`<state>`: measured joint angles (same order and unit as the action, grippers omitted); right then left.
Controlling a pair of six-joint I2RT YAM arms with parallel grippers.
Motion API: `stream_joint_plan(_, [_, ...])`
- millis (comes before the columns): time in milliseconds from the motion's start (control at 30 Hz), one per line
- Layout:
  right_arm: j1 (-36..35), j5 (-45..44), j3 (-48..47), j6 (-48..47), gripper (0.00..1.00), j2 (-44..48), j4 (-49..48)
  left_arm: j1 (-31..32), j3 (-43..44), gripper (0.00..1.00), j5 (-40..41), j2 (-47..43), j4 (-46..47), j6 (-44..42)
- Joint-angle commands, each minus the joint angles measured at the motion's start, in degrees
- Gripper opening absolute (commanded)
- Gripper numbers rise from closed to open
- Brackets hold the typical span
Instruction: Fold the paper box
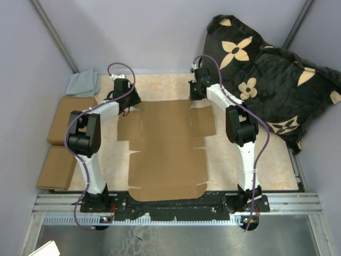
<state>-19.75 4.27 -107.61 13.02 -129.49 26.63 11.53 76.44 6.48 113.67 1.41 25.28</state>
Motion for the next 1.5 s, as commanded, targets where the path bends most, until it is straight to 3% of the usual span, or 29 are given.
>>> stream_joint_plan(0, [-0.3,0.4,-1.3,-1.5,0.00,4.1,0.2,0.2,-0.5,0.61,-3.2,1.7,1.8,0.3])
stream_joint_plan(300, [-0.6,1.4,-2.5,-1.4,0.03,4.4,0.9,0.2,-0.4,0.58,-7.8,1.0,2.3,0.6])
stream_joint_plan(500, [-1.4,2.4,-3.4,-1.3,0.20,4.9,1.5,0.3,-0.4,0.56,-11.8,-0.4,2.6,1.5])
stream_joint_plan(733, [-3.2,3.5,-4.8,-1.4,0.34,4.7,2.3,1.2,-0.1,0.56,-12.6,-2.0,2.5,1.7])
stream_joint_plan(1467, [-4.9,3.2,-7.9,0.4,0.37,-1.4,2.3,3.7,6.1,0.56,-17.2,4.2,2.9,4.0])
